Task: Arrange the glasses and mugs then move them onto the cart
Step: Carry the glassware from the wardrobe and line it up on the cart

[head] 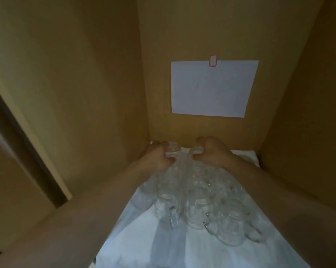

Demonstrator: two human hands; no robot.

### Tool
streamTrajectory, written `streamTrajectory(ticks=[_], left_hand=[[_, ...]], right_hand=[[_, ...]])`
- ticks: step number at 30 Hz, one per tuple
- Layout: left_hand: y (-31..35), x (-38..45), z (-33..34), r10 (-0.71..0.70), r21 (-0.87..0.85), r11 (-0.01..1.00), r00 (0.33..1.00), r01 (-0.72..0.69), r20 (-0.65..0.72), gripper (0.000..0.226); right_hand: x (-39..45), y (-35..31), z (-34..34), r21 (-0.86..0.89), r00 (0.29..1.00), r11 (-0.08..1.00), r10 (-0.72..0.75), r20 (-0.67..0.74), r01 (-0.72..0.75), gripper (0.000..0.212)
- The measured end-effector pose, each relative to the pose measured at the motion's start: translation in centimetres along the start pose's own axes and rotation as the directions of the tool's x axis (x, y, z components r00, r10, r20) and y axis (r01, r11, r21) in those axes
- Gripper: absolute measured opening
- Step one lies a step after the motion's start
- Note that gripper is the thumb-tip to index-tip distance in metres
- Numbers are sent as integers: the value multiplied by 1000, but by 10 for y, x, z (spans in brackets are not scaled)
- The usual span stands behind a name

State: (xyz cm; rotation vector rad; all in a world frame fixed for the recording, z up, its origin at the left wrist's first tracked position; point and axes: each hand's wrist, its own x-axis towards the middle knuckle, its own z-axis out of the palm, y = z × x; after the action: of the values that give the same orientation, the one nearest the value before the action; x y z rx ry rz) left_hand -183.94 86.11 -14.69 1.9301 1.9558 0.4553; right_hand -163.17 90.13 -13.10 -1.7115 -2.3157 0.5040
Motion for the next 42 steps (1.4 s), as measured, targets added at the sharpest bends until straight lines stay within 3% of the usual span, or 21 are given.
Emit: streamTrajectory(ticks=[7, 10, 12, 17, 22, 27, 30, 34, 37, 38, 40, 41, 42], left_hand=[[-4, 68, 16, -66, 3, 998, 998, 66, -12, 60], [-5, 88, 27, -68, -7, 998, 998, 68, -10, 68], [-6, 98, 34, -56, -10, 998, 998, 56, 1, 72], [0, 121, 42, -125, -200, 968, 984, 149, 129, 79], [7, 128, 43, -135, -220, 960, 974, 174, 180, 74], [6, 127, 44, -159, -203, 965, 986, 167, 53, 66], [9, 127, 36, -169, -228, 961, 985, 154, -48, 80], [20, 126, 4, -157, -296, 951, 963, 87, -220, 68], [29, 118, -20, -195, -408, 912, 916, 38, -351, 64], [30, 113, -26, -222, -470, 882, 898, 19, -380, 64], [30, 102, -37, -281, -585, 810, 861, -24, -423, 66], [31, 96, -40, -310, -634, 772, 844, -46, -438, 66], [33, 89, -43, -333, -682, 728, 832, -72, -443, 66]], right_hand=[[66, 18, 9, -87, 992, 994, -53, 116, 63, 69], [87, 24, 17, -97, 969, 989, -83, 231, 108, 67], [98, 27, 23, -134, 941, 981, -90, 325, 140, 80], [121, 26, 30, -303, 870, 922, -67, 488, 241, 72], [131, 27, 33, -295, 865, 923, -72, 496, 246, 69], [128, 30, 32, -267, 884, 936, -84, 461, 229, 72], [125, 28, 22, -192, 915, 960, -116, 387, 203, 78], [117, 24, -5, -25, 982, 993, -107, 153, 112, 76], [103, 20, -29, 277, 996, 961, 25, -84, -1, 52], [98, 19, -36, 496, 983, 867, 133, -127, -53, 40], [80, 15, -49, 844, 944, 527, 318, -83, -103, 33], [71, 16, -53, 901, 935, 426, 346, -78, -82, 38], [59, 16, -57, 919, 937, 391, 338, -91, -52, 42]])
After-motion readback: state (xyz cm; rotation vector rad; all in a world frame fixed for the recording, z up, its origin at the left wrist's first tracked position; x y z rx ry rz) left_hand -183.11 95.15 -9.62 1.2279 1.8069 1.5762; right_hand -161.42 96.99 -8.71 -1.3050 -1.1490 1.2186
